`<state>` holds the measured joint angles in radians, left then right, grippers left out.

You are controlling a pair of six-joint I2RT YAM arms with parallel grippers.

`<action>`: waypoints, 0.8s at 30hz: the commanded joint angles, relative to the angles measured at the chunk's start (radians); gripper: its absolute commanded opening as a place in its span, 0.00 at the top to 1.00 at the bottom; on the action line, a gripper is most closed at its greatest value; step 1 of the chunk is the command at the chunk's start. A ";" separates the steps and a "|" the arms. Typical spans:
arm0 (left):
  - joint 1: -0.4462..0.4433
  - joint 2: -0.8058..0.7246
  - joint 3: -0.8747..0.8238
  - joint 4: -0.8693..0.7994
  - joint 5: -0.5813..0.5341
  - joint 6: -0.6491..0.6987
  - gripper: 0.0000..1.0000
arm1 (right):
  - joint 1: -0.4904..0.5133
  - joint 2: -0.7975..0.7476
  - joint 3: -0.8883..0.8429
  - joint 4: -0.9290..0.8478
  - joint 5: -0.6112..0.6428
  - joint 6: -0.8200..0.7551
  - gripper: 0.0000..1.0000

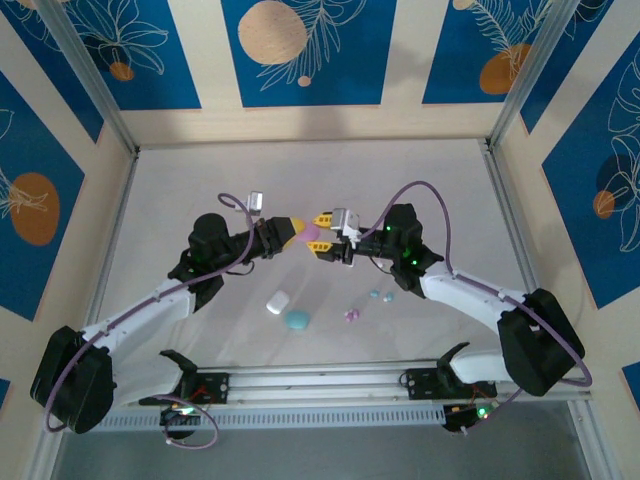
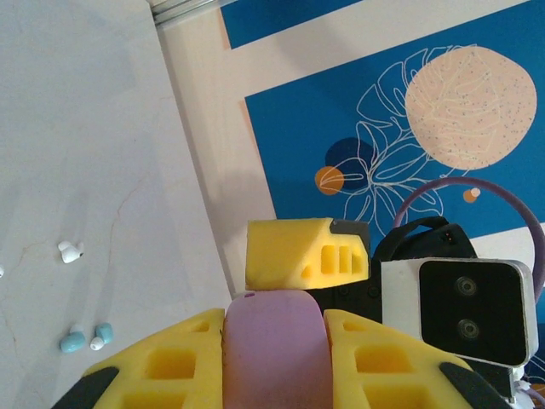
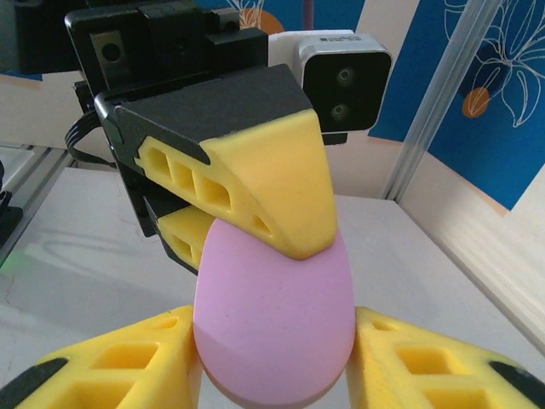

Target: Insert wireless bluetooth earbuds into charging case

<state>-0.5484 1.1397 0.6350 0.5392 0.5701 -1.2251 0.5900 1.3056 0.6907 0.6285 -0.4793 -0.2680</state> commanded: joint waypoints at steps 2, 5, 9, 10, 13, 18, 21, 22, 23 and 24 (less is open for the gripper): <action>-0.023 -0.038 0.012 0.027 0.041 0.079 0.52 | -0.031 -0.005 0.059 -0.034 -0.045 0.074 0.65; -0.022 -0.072 0.032 -0.052 0.013 0.218 0.26 | -0.064 -0.014 0.078 -0.081 -0.142 0.130 0.66; -0.021 -0.150 0.083 -0.259 -0.058 0.569 0.17 | -0.099 -0.006 0.146 -0.225 -0.282 0.161 0.66; -0.021 -0.169 0.094 -0.307 -0.071 0.677 0.17 | -0.104 -0.003 0.163 -0.257 -0.307 0.166 0.66; -0.021 -0.225 0.096 -0.379 -0.085 0.956 0.10 | -0.122 0.001 0.196 -0.308 -0.390 0.177 0.66; -0.022 -0.256 0.048 -0.343 0.004 1.220 0.08 | -0.129 0.009 0.260 -0.399 -0.462 0.154 0.66; -0.022 -0.235 0.067 -0.337 0.051 1.234 0.12 | -0.123 0.010 0.278 -0.419 -0.468 0.147 0.66; -0.022 -0.225 0.072 -0.329 0.069 1.227 0.15 | -0.121 0.010 0.283 -0.429 -0.468 0.143 0.66; -0.021 -0.217 0.074 -0.314 0.083 1.220 0.17 | -0.119 0.009 0.287 -0.437 -0.468 0.136 0.66; -0.021 -0.209 0.074 -0.295 0.093 1.212 0.19 | -0.116 0.009 0.289 -0.439 -0.468 0.132 0.66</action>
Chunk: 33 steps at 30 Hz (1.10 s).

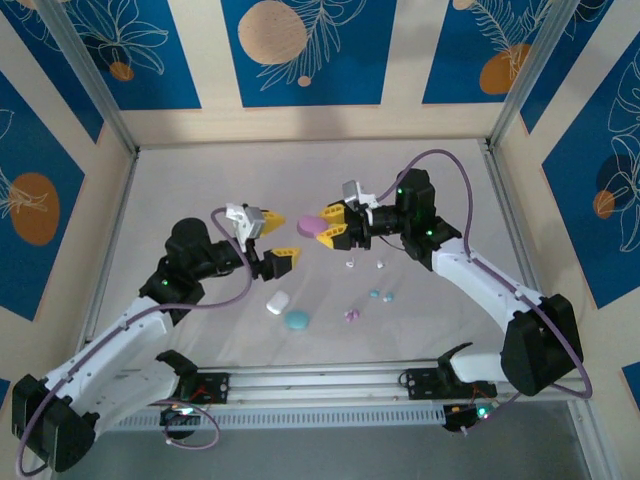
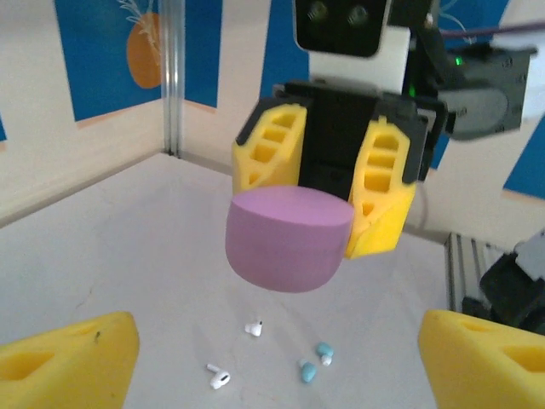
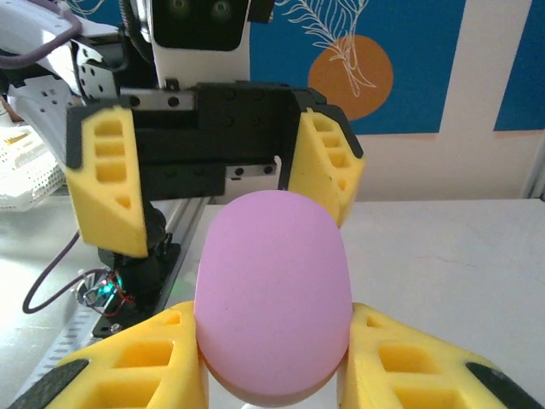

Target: Insert wireless bluetooth earbuds into charging case

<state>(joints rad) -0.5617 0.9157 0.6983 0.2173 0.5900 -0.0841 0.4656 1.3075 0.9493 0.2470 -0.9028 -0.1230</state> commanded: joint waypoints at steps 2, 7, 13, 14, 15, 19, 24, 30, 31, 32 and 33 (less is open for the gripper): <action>-0.008 0.035 0.006 0.077 0.091 0.050 0.23 | 0.014 0.009 0.035 -0.062 -0.045 -0.017 0.66; -0.008 0.072 0.013 0.157 0.118 0.008 0.28 | 0.027 0.014 0.051 -0.084 -0.053 -0.040 0.65; -0.008 0.107 0.030 0.177 0.143 -0.012 0.37 | 0.036 0.021 0.063 -0.080 -0.046 -0.046 0.65; -0.008 0.112 0.032 0.177 0.145 -0.015 0.38 | 0.036 0.023 0.063 -0.076 -0.044 -0.045 0.65; -0.010 0.115 0.032 0.178 0.147 -0.018 0.39 | 0.037 0.023 0.063 -0.074 -0.040 -0.046 0.65; -0.010 0.123 0.035 0.205 0.155 -0.038 0.40 | 0.042 0.025 0.064 -0.069 -0.033 -0.052 0.65; -0.010 0.128 0.035 0.228 0.161 -0.056 0.43 | 0.045 0.029 0.063 -0.066 -0.031 -0.056 0.65; -0.010 0.145 0.045 0.225 0.176 -0.066 0.45 | 0.050 0.030 0.063 -0.047 -0.027 -0.046 0.65; -0.011 0.147 0.047 0.222 0.178 -0.065 0.45 | 0.051 0.030 0.063 -0.043 -0.025 -0.044 0.65; -0.011 0.151 0.049 0.220 0.178 -0.065 0.45 | 0.051 0.031 0.063 -0.040 -0.022 -0.042 0.65; -0.011 0.152 0.050 0.220 0.179 -0.066 0.46 | 0.052 0.030 0.063 -0.037 -0.022 -0.041 0.65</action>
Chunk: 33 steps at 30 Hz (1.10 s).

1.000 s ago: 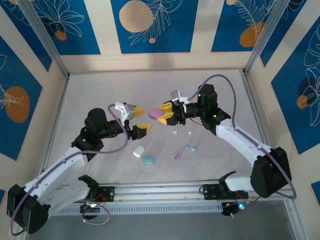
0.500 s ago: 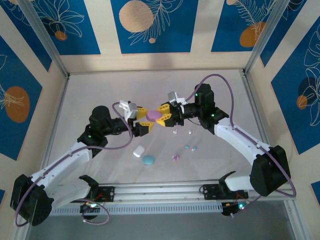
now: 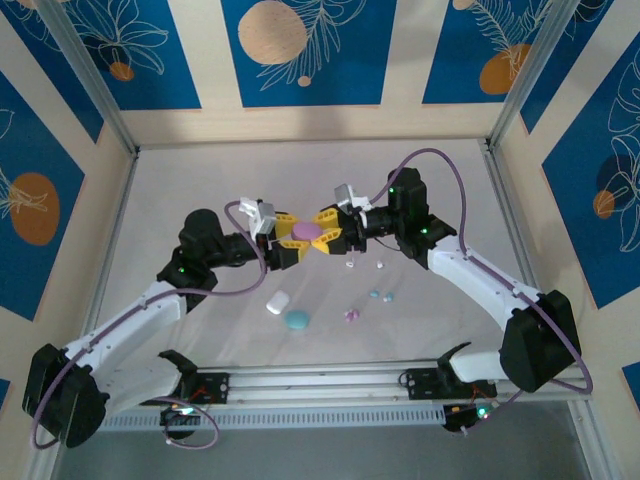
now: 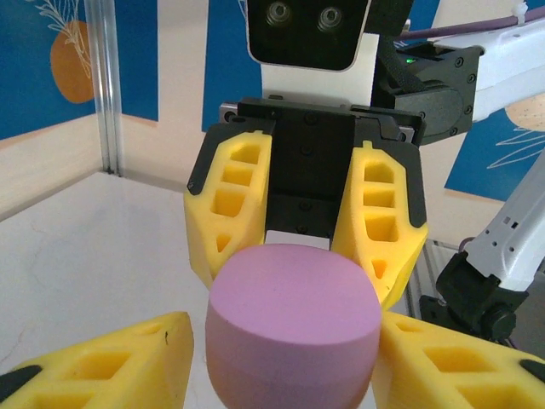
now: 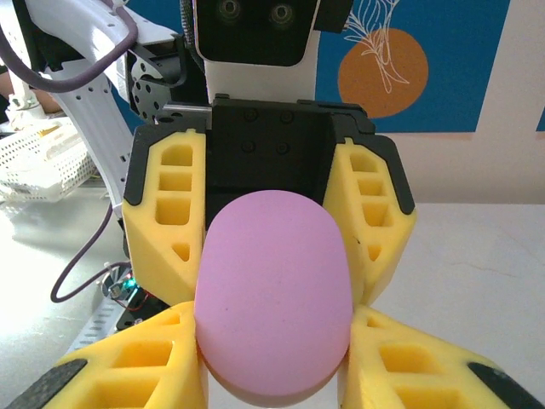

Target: Insert wireless bluetooth earbuds into charging case

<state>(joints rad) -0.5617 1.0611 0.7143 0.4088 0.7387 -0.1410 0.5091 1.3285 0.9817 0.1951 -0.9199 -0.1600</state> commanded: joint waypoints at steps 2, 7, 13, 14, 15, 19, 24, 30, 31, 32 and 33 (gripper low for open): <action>-0.011 0.010 0.036 0.027 0.032 -0.009 0.46 | 0.009 0.011 0.029 0.021 -0.002 0.001 0.65; -0.012 0.013 0.039 0.027 0.042 -0.012 0.47 | 0.011 0.016 0.028 0.033 0.002 0.014 0.65; -0.013 0.001 0.036 0.013 0.060 0.017 0.49 | 0.002 0.018 0.032 0.041 -0.017 0.030 0.64; -0.013 -0.002 0.036 0.014 0.063 0.023 0.50 | 0.002 0.019 0.035 0.037 -0.021 0.030 0.65; -0.012 -0.005 0.036 0.014 0.067 0.028 0.50 | 0.000 0.019 0.036 0.034 -0.027 0.030 0.65; -0.012 -0.010 0.039 0.004 0.090 0.047 0.51 | -0.003 0.023 0.041 0.026 -0.041 0.033 0.65; -0.012 -0.012 0.037 0.006 0.106 0.064 0.46 | -0.007 0.028 0.045 0.027 -0.054 0.049 0.65; -0.012 -0.021 0.039 -0.005 0.097 0.075 0.46 | -0.009 0.024 0.041 0.036 -0.053 0.054 0.65; -0.012 -0.022 0.039 -0.007 0.099 0.076 0.47 | -0.011 0.024 0.040 0.042 -0.053 0.057 0.65; -0.012 -0.023 0.039 -0.009 0.100 0.077 0.48 | -0.011 0.024 0.038 0.050 -0.050 0.064 0.65; -0.012 -0.022 0.039 -0.011 0.097 0.077 0.48 | -0.011 0.023 0.036 0.057 -0.050 0.068 0.65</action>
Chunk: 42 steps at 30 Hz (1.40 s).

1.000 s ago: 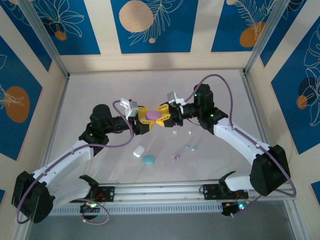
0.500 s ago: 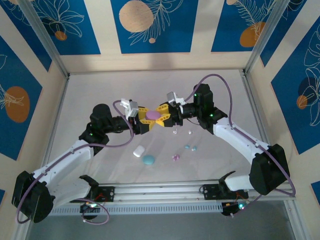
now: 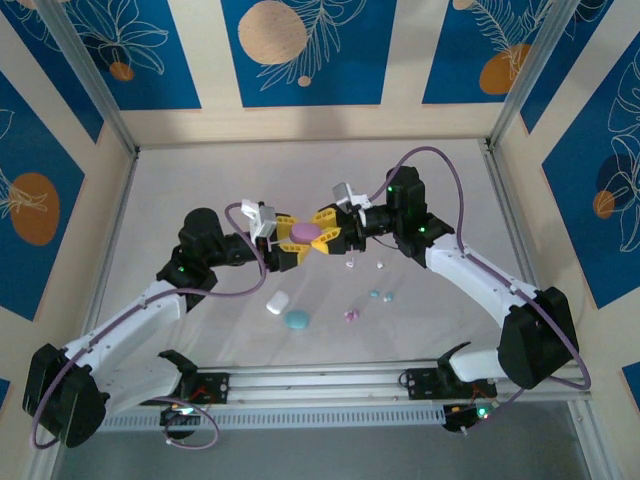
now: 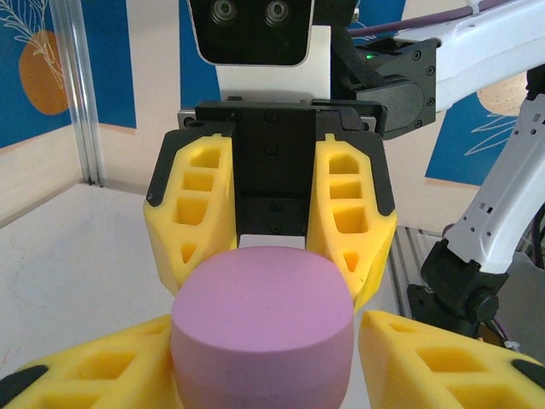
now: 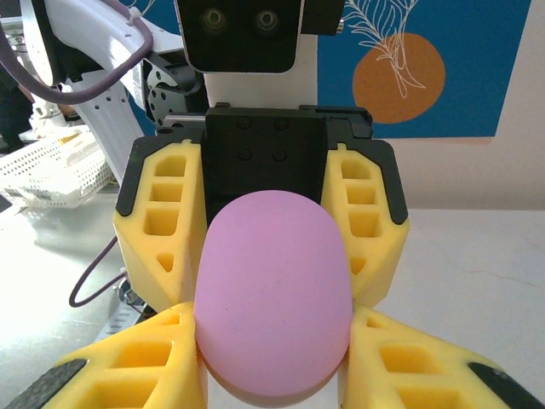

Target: Insert wireless bluetooth earbuds into charging case

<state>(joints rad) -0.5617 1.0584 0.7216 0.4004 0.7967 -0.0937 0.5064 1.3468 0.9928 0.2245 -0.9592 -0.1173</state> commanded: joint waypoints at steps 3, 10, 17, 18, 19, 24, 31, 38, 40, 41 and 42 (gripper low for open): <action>-0.012 -0.029 0.029 -0.017 0.003 0.033 0.49 | -0.009 0.000 0.020 0.039 -0.011 0.026 0.65; -0.013 -0.036 0.018 -0.016 -0.019 0.038 0.44 | -0.010 -0.024 -0.006 0.074 0.008 0.025 0.65; -0.012 -0.032 0.012 0.048 -0.013 0.008 0.44 | -0.008 -0.022 -0.009 0.049 0.011 0.003 0.65; -0.013 -0.031 0.010 0.060 -0.014 0.000 0.44 | -0.007 -0.022 -0.008 0.042 0.014 -0.004 0.65; -0.012 -0.030 0.007 0.071 -0.015 -0.010 0.45 | -0.003 -0.020 -0.005 0.032 0.017 -0.012 0.64; -0.013 -0.016 0.003 0.108 -0.005 -0.044 0.46 | 0.001 -0.017 -0.002 0.021 0.019 -0.032 0.65; -0.014 -0.005 0.017 0.075 0.000 -0.028 0.51 | 0.003 -0.015 0.006 0.023 0.019 -0.035 0.65; -0.014 -0.004 0.027 0.027 0.019 0.010 0.51 | -0.002 -0.015 0.006 0.046 0.011 0.001 0.65; -0.014 -0.006 0.027 0.018 0.021 0.020 0.49 | -0.006 -0.014 0.007 0.049 0.009 0.007 0.64; -0.014 -0.009 0.029 0.014 0.021 0.023 0.49 | -0.004 -0.014 0.007 0.049 0.009 0.007 0.65; -0.015 -0.008 0.029 0.011 0.022 0.025 0.48 | -0.006 -0.013 0.007 0.050 0.007 0.008 0.65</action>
<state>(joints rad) -0.5617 1.0512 0.7212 0.4252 0.7742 -0.0978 0.5037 1.3445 0.9928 0.2691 -0.9539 -0.1223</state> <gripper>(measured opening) 0.514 0.355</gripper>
